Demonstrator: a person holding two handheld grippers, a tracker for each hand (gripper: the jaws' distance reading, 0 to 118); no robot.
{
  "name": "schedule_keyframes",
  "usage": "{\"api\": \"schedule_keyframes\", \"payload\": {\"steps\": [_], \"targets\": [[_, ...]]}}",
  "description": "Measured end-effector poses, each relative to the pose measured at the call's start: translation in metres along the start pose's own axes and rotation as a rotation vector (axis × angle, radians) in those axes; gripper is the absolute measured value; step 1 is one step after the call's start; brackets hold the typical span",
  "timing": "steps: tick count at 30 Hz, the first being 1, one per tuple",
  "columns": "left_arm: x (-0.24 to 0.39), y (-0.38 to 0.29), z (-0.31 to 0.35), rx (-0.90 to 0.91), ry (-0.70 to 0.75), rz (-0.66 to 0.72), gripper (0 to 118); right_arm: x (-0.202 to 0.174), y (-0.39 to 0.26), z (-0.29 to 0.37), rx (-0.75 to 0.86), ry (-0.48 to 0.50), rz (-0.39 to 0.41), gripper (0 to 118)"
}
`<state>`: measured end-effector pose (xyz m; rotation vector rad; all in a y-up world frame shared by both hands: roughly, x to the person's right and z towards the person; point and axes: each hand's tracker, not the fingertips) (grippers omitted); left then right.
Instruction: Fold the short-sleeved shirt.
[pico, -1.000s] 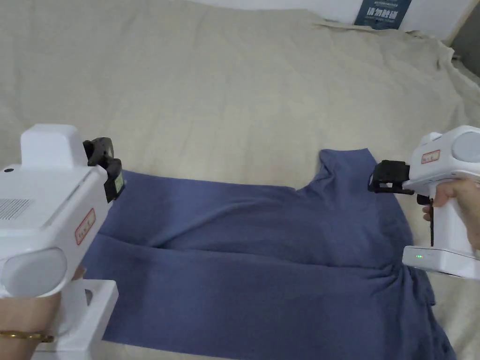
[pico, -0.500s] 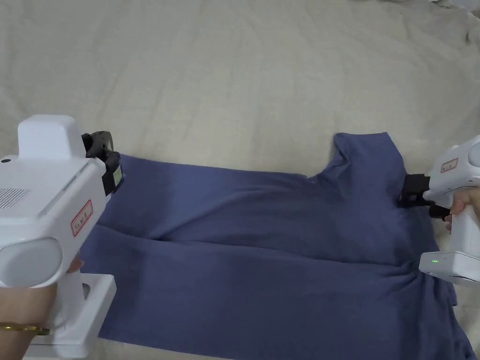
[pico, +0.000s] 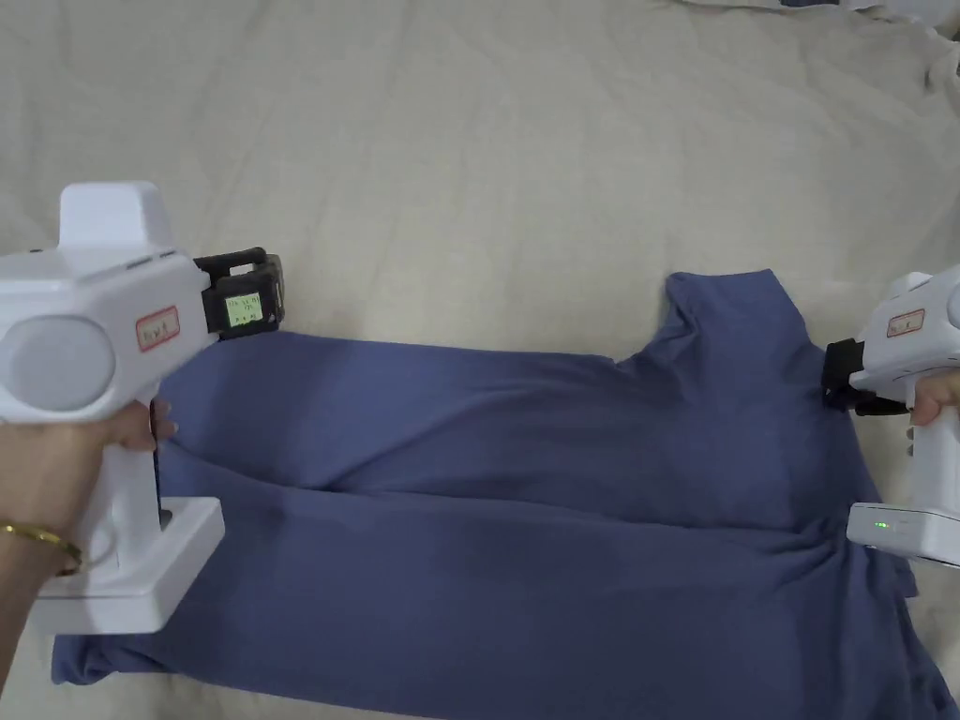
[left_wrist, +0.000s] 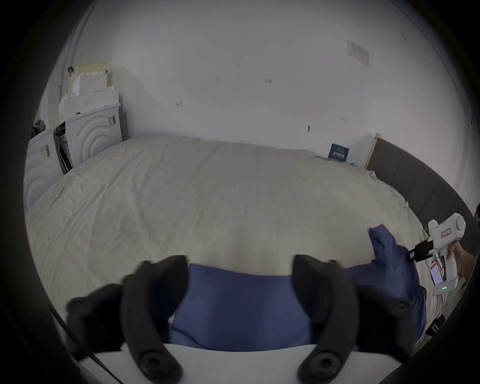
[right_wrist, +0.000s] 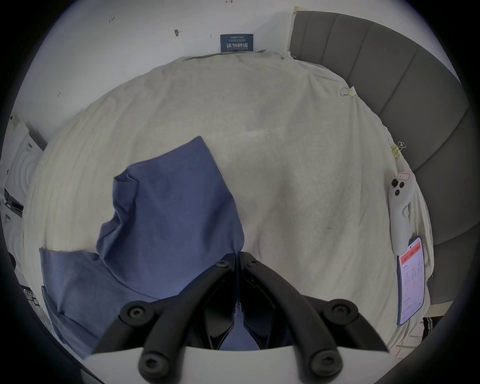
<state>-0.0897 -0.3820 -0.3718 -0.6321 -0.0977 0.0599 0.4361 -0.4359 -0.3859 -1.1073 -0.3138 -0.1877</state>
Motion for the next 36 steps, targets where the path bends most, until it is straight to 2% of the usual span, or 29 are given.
{"api": "schedule_keyframes", "payload": {"steps": [2, 6, 8, 11, 15, 19, 22, 23, 25, 26, 28, 30, 31, 36], "targets": [[-0.003, 0.014, -0.01, -0.024, -0.003, -0.015, 105, -0.002, 0.001, 0.004, 0.004, 0.006, 0.011, 2], [-0.015, 0.034, -0.038, -0.16, -0.036, 0.008, 111, -0.004, 0.002, 0.01, 0.017, 0.012, 0.025, 2], [-0.021, 0.038, -0.056, -0.225, -0.039, 0.013, 111, -0.004, 0.001, 0.013, 0.024, 0.018, 0.032, 2], [-0.022, 0.034, -0.082, -0.313, 0.005, -0.051, 111, -0.006, 0.001, 0.013, 0.037, 0.015, 0.04, 2], [-0.036, 0.029, -0.115, -0.404, 0.064, -0.012, 109, -0.007, 0.0, 0.012, 0.035, 0.018, 0.051, 2], [-0.048, 0.023, -0.136, -0.457, 0.12, -0.03, 90, -0.009, 0.0, 0.009, 0.031, 0.003, 0.069, 2], [-0.048, 0.019, -0.142, -0.462, 0.126, -0.04, 89, -0.011, -0.001, 0.007, 0.027, 0.009, 0.069, 2], [-0.047, 0.018, -0.144, -0.468, 0.124, -0.047, 85, -0.012, -0.001, 0.007, 0.024, 0.006, 0.073, 2], [-0.044, 0.014, -0.147, -0.488, 0.114, -0.071, 67, -0.013, -0.001, 0.006, 0.024, -0.004, 0.085, 2], [-0.042, 0.012, -0.148, -0.504, 0.109, -0.084, 51, -0.013, 0.0, 0.006, 0.023, -0.005, 0.083, 2], [-0.04, 0.007, -0.147, -0.512, 0.074, -0.07, 33, -0.012, 0.0, 0.005, 0.021, -0.003, 0.071, 2], [-0.038, 0.007, -0.146, -0.503, 0.078, -0.064, 10, -0.011, 0.0, 0.003, 0.018, -0.01, 0.067, 2], [-0.037, 0.007, -0.147, -0.511, 0.06, -0.053, 3, -0.011, 0.0, 0.003, 0.017, -0.014, 0.064, 2], [-0.04, 0.013, -0.129, -0.427, 0.055, -0.045, 0, -0.007, -0.001, 0.012, 0.03, 0.001, 0.041, 2]]}}
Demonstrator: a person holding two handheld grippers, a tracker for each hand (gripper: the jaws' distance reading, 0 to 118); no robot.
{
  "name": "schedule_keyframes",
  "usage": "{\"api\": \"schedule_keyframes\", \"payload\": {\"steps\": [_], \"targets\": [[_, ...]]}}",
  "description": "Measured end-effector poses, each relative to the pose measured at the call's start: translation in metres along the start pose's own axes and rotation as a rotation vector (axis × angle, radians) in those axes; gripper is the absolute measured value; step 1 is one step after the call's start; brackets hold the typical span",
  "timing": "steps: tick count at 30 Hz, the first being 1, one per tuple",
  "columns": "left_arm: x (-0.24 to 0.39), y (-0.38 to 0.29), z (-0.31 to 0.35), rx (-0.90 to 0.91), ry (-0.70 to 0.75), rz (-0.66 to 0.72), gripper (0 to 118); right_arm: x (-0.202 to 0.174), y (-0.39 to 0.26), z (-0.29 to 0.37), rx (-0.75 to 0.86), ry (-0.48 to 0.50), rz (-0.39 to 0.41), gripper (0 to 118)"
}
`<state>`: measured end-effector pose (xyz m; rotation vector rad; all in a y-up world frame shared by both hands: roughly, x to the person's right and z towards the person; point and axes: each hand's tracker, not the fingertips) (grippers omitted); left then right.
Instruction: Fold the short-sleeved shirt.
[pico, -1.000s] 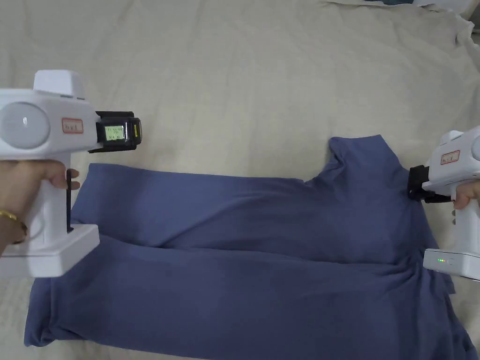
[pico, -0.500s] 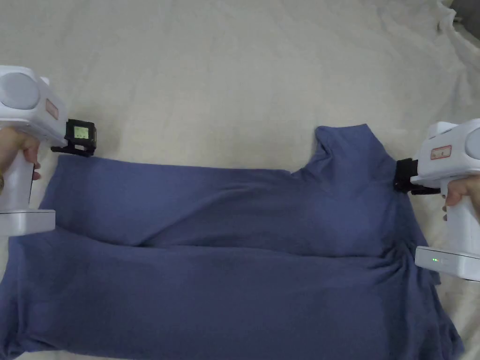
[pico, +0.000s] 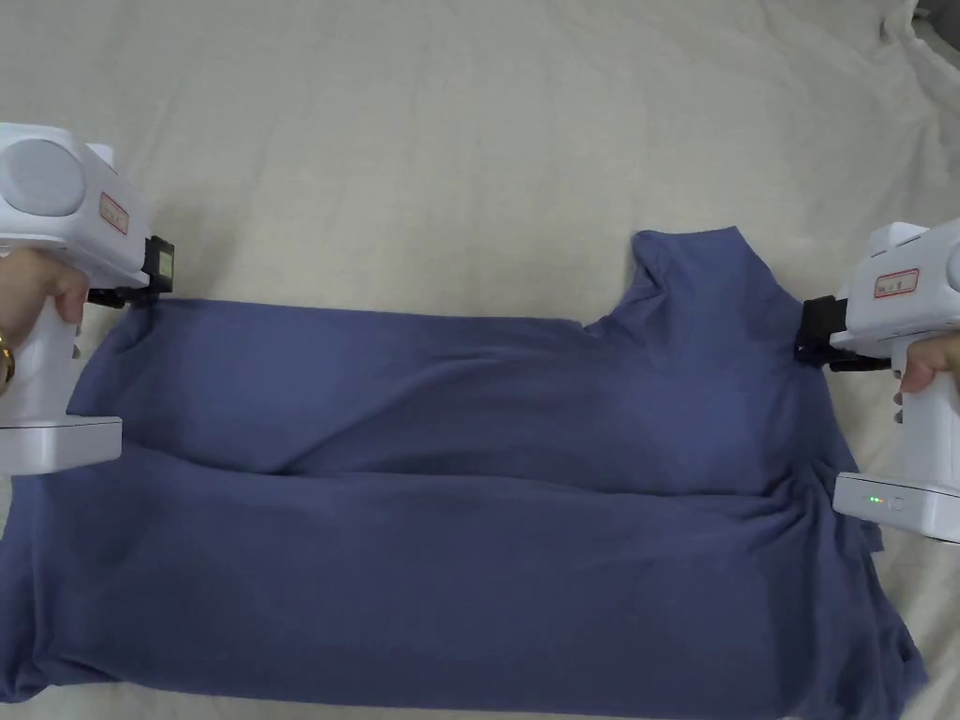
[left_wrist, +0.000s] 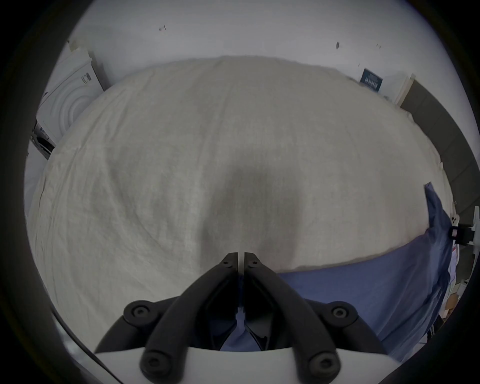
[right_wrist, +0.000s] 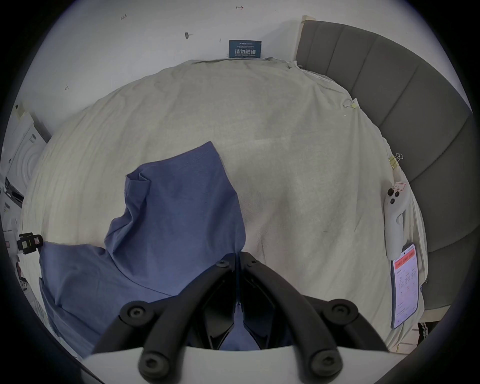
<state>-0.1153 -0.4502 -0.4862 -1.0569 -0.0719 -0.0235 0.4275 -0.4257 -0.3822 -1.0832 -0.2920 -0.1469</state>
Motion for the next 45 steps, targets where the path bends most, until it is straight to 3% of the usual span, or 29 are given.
{"api": "schedule_keyframes", "payload": {"steps": [8, 13, 24, 32, 37, 45], "targets": [[-0.035, -0.019, 0.071, 0.232, -0.107, 0.228, 0, 0.012, -0.013, 0.05, 0.081, 0.031, -0.053, 2], [-0.053, -0.046, 0.109, 0.275, -0.138, 0.257, 0, 0.027, -0.04, 0.092, 0.149, 0.074, -0.102, 2], [-0.068, -0.131, 0.174, 0.37, -0.173, 0.232, 0, 0.048, -0.13, 0.161, 0.251, 0.118, -0.12, 2], [-0.071, -0.199, 0.157, 0.293, -0.136, 0.227, 0, 0.058, -0.196, 0.148, 0.183, 0.11, -0.13, 2], [-0.071, -0.236, 0.136, 0.197, -0.1, 0.236, 0, 0.05, -0.233, 0.121, 0.073, 0.043, -0.047, 2], [-0.069, -0.254, 0.119, 0.129, -0.054, 0.222, 0, 0.051, -0.261, 0.091, -0.001, 0.034, -0.077, 2]]}}
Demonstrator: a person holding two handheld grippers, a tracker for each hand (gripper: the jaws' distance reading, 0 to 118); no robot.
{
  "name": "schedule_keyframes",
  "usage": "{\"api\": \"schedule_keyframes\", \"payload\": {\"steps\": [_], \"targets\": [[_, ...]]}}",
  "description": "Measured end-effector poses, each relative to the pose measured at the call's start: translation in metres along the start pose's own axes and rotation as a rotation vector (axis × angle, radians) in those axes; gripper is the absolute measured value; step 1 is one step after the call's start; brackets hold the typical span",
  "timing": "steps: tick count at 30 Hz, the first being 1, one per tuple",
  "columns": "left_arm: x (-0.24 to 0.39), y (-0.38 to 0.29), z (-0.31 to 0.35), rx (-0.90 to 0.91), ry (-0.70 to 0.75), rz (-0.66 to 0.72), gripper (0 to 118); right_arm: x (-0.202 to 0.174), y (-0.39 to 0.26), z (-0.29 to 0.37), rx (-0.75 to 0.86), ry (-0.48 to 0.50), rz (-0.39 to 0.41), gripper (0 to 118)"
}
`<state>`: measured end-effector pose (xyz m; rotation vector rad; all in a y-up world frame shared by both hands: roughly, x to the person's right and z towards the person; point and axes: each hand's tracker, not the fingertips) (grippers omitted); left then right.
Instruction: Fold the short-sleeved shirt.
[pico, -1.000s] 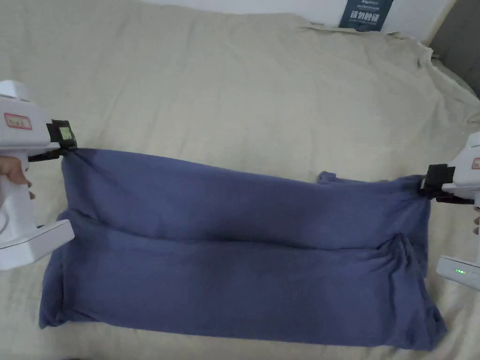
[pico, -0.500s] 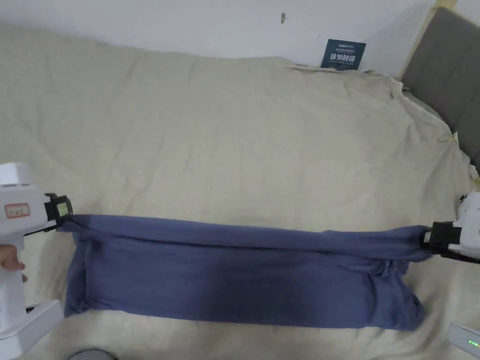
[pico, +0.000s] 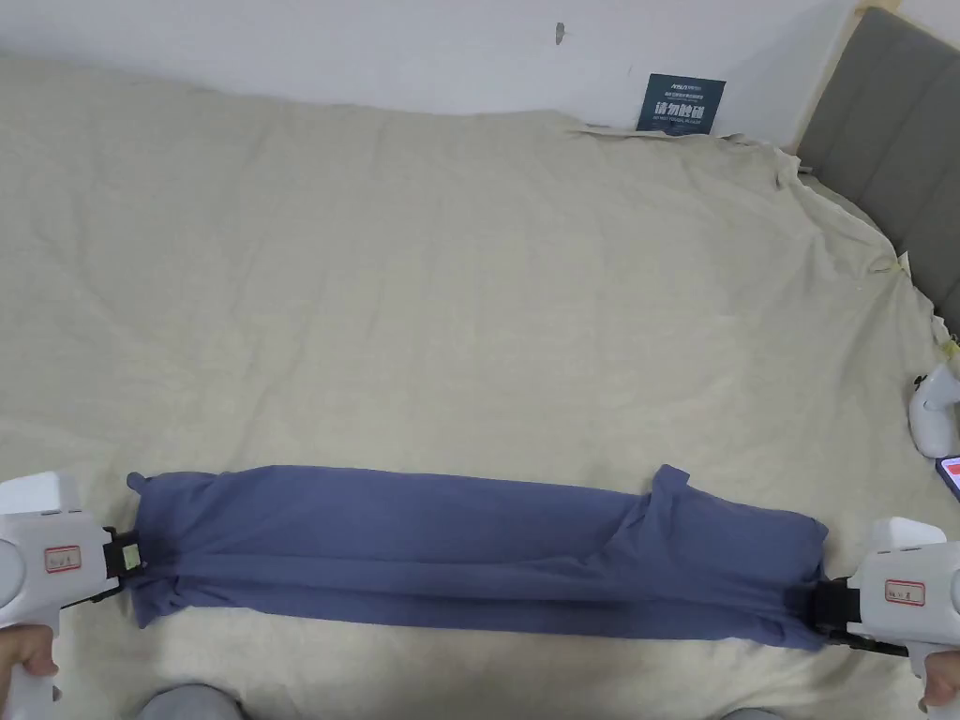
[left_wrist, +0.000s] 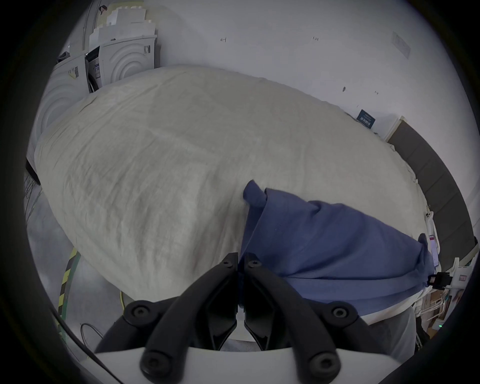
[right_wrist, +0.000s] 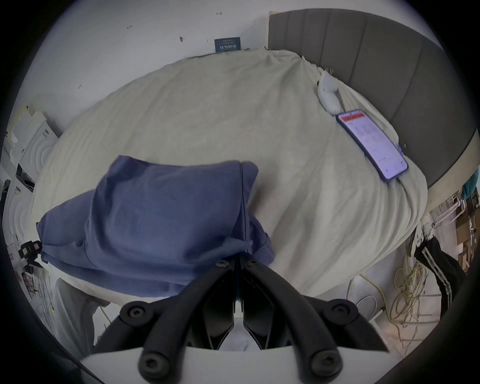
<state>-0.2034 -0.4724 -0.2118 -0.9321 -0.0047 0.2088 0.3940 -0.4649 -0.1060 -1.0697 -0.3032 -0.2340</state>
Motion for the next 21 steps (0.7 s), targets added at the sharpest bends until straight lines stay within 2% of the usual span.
{"api": "schedule_keyframes", "payload": {"steps": [2, 4, 5, 6, 8, 9, 10, 14, 18, 21], "targets": [[0.003, -0.001, -0.002, -0.006, 0.013, -0.024, 1, 0.001, -0.001, 0.0, -0.004, 0.003, -0.002, 2], [0.005, 0.002, 0.001, -0.005, 0.038, -0.045, 12, 0.004, 0.0, 0.003, 0.003, 0.013, -0.01, 4], [0.004, 0.005, 0.003, -0.007, 0.046, -0.052, 26, 0.007, 0.002, 0.006, -0.001, 0.023, -0.021, 20], [0.002, 0.008, 0.006, -0.008, 0.052, -0.057, 44, 0.009, 0.004, 0.011, -0.004, 0.01, -0.022, 44], [-0.004, 0.017, 0.013, 0.007, 0.117, -0.069, 88, 0.015, 0.008, 0.024, 0.011, -0.022, -0.003, 94], [-0.007, 0.021, 0.019, 0.018, 0.135, -0.066, 98, 0.017, 0.01, 0.033, 0.04, -0.049, 0.017, 95], [-0.009, 0.028, 0.026, 0.046, 0.153, -0.042, 102, 0.018, 0.014, 0.044, 0.077, -0.069, 0.033, 95], [-0.008, 0.056, 0.057, 0.177, 0.09, 0.035, 106, 0.013, 0.032, 0.087, 0.261, -0.131, 0.109, 96], [0.02, 0.077, 0.082, 0.279, -0.001, 0.009, 112, -0.01, 0.047, 0.13, 0.453, -0.094, 0.151, 96], [0.052, 0.081, 0.094, 0.38, -0.022, -0.097, 113, -0.031, 0.05, 0.149, 0.615, -0.047, 0.148, 100]]}}
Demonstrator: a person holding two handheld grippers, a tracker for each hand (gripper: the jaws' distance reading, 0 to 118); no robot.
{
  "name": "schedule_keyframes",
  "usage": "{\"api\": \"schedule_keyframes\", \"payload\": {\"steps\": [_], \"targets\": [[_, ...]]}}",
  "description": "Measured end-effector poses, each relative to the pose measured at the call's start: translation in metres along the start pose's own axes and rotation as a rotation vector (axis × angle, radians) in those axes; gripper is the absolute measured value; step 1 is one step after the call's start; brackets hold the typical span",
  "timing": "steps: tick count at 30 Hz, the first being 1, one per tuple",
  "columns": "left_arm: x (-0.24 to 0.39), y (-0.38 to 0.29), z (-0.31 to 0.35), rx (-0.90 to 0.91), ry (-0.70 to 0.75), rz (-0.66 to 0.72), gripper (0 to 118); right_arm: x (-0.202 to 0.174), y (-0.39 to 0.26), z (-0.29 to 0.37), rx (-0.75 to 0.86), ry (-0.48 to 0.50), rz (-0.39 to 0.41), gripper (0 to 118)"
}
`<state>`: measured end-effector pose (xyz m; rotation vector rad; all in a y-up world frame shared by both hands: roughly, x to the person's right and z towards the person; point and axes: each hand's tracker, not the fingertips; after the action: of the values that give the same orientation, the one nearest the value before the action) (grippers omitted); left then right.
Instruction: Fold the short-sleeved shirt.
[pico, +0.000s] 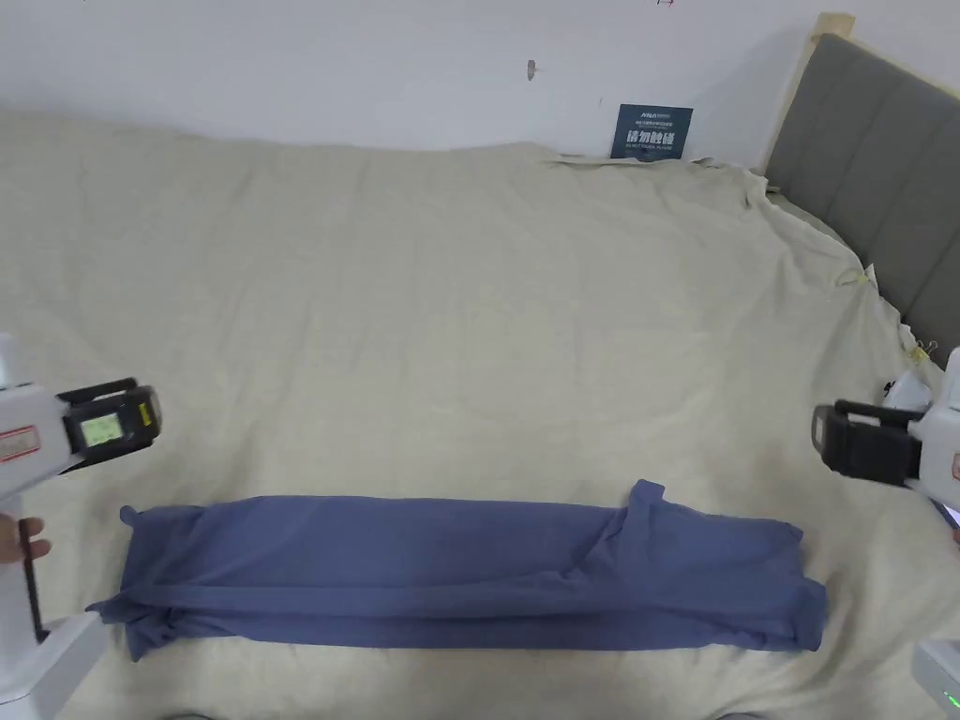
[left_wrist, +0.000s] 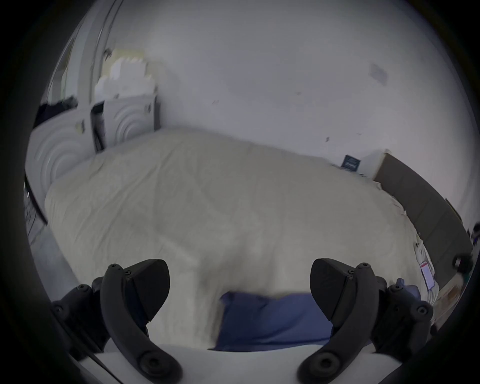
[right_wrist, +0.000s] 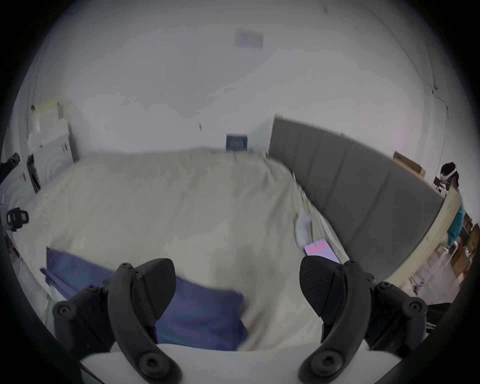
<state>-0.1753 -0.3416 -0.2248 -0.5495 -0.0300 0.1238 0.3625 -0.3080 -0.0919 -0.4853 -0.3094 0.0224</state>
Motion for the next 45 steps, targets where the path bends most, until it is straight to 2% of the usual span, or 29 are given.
{"api": "schedule_keyframes", "payload": {"steps": [3, 5, 9, 11, 13, 14, 16, 17, 18, 19, 23, 26, 39, 45], "targets": [[0.033, 0.002, 0.01, 0.112, -0.029, -0.046, 113, -0.022, 0.004, 0.009, 0.15, 0.044, -0.03, 104], [0.05, -0.002, 0.013, 0.186, -0.042, -0.087, 112, -0.038, 0.003, 0.012, 0.204, 0.049, -0.017, 104], [0.076, -0.015, 0.021, 0.311, -0.065, -0.16, 110, -0.06, -0.006, 0.012, 0.229, 0.074, -0.009, 104], [0.084, -0.02, 0.027, 0.335, -0.119, -0.177, 103, -0.067, -0.012, 0.014, 0.229, 0.102, -0.016, 100], [0.088, -0.026, 0.03, 0.349, -0.136, -0.187, 83, -0.071, -0.018, 0.017, 0.237, 0.113, -0.031, 84], [0.09, -0.028, 0.03, 0.35, -0.147, -0.191, 64, -0.071, -0.02, 0.016, 0.238, 0.119, -0.039, 68], [0.092, -0.031, 0.03, 0.338, -0.167, -0.19, 37, -0.071, -0.024, 0.015, 0.232, 0.127, -0.053, 41], [0.092, -0.032, 0.029, 0.323, -0.178, -0.188, 20, -0.071, -0.027, 0.015, 0.234, 0.133, -0.054, 22], [0.092, -0.034, 0.028, 0.317, -0.193, -0.19, 9, -0.073, -0.028, 0.014, 0.236, 0.126, -0.058, 9], [0.094, -0.037, 0.027, 0.314, -0.188, -0.193, 0, -0.073, -0.03, 0.013, 0.24, 0.116, -0.062, 2], [0.093, -0.043, 0.024, 0.3, -0.18, -0.201, 0, -0.074, -0.034, 0.014, 0.244, 0.125, -0.079, 1], [0.092, -0.047, 0.018, 0.291, -0.171, -0.201, 0, -0.075, -0.036, 0.012, 0.245, 0.1, -0.074, 0], [0.097, -0.047, 0.025, 0.305, -0.167, -0.196, 0, -0.084, -0.035, 0.014, 0.238, 0.117, -0.057, 0], [0.07, -0.025, 0.017, 0.186, -0.25, -0.048, 0, -0.082, -0.037, 0.011, 0.217, 0.123, -0.06, 0]]}}
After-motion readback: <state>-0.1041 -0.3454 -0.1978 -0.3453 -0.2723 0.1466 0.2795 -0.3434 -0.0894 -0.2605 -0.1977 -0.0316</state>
